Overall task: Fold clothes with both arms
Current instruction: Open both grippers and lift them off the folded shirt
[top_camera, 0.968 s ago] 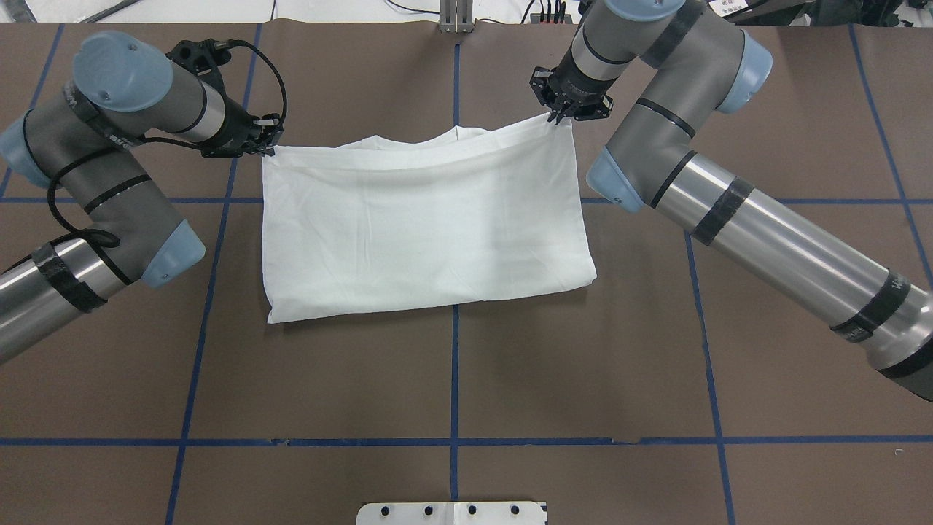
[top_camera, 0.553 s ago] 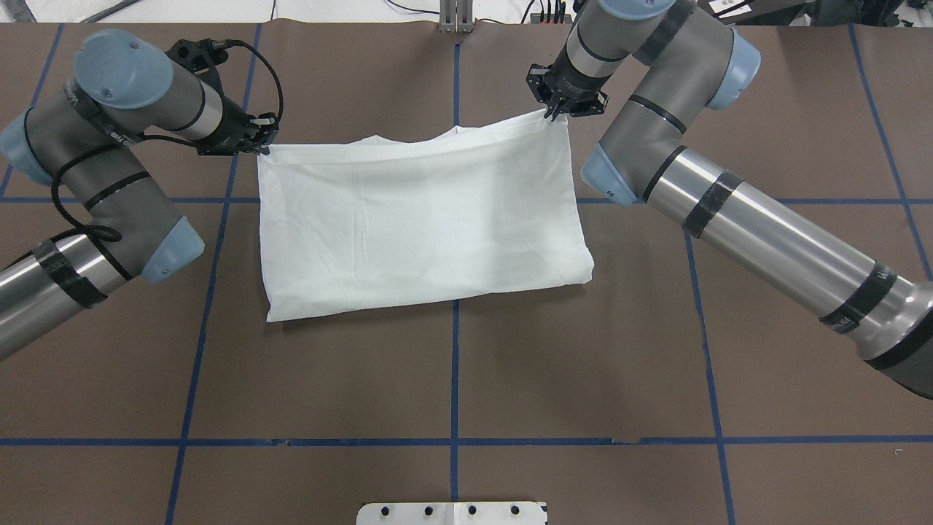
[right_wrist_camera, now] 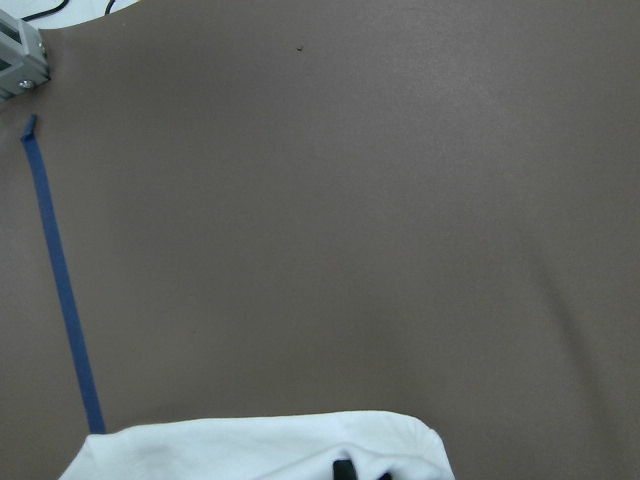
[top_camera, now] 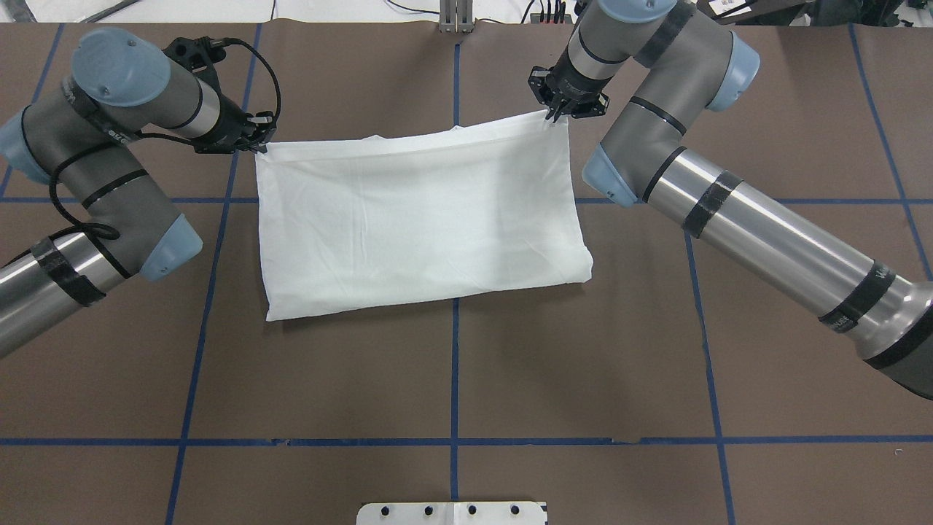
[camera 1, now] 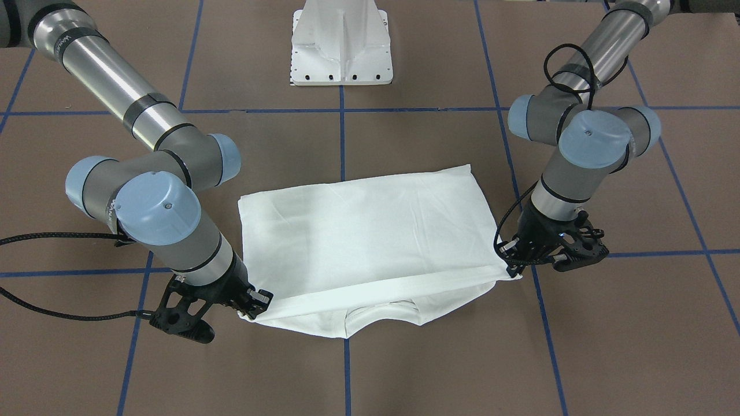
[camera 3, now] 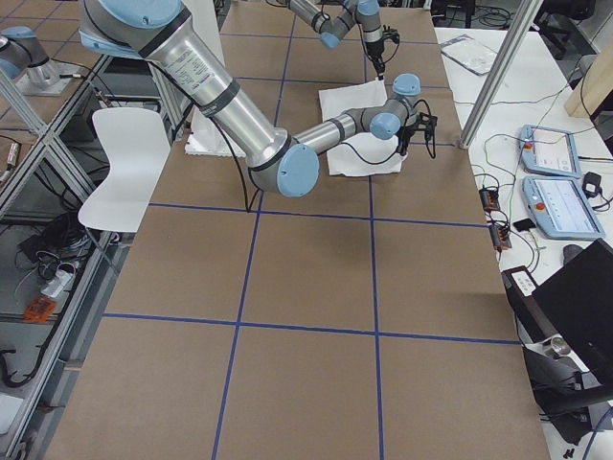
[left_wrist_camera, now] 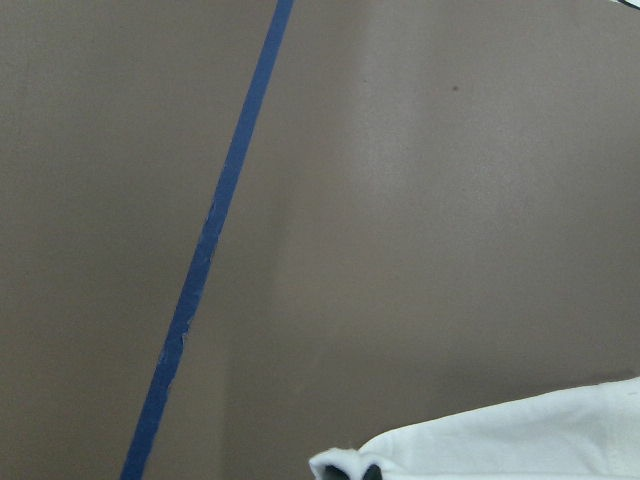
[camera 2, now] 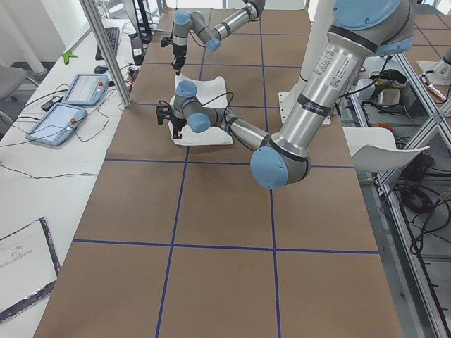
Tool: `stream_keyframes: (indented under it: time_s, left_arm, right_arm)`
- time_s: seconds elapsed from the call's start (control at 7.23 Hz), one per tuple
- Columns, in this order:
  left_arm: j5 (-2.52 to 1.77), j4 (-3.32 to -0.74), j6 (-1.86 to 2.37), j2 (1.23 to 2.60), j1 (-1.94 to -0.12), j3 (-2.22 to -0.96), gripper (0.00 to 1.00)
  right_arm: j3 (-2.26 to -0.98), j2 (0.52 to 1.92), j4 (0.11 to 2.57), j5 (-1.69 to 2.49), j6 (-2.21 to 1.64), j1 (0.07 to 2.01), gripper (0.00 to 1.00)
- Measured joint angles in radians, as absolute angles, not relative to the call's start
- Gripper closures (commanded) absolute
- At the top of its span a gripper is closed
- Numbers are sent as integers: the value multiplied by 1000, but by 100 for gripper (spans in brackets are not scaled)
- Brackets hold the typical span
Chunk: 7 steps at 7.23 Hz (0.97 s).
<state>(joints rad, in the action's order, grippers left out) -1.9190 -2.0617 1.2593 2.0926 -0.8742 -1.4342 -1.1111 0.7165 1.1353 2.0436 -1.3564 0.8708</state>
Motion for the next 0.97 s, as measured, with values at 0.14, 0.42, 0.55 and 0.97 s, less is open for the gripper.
stream_keyframes:
  time_s: [0.14,0.42,0.55,0.97]
  left_arm:
    - [-1919,-2062,1259,2092,-874,-1435,85]
    - [-1914,-2061,1259,2091,-873,-1436,1]
    - [-1902,-2060,1261,2093,-873,-1436,0]
    - [-1882,-2057,1264,2094,-873,-1445,0]
  right_arm:
    - [-1116,715,1135,2045,-1357,870,78]
    - [-1123,715,1134,2045,-1360,867,0]
    - [-1125,716,1134,2044,-1360,866,0]
    - [-1177,756,1129,2054,-1311,868,0]
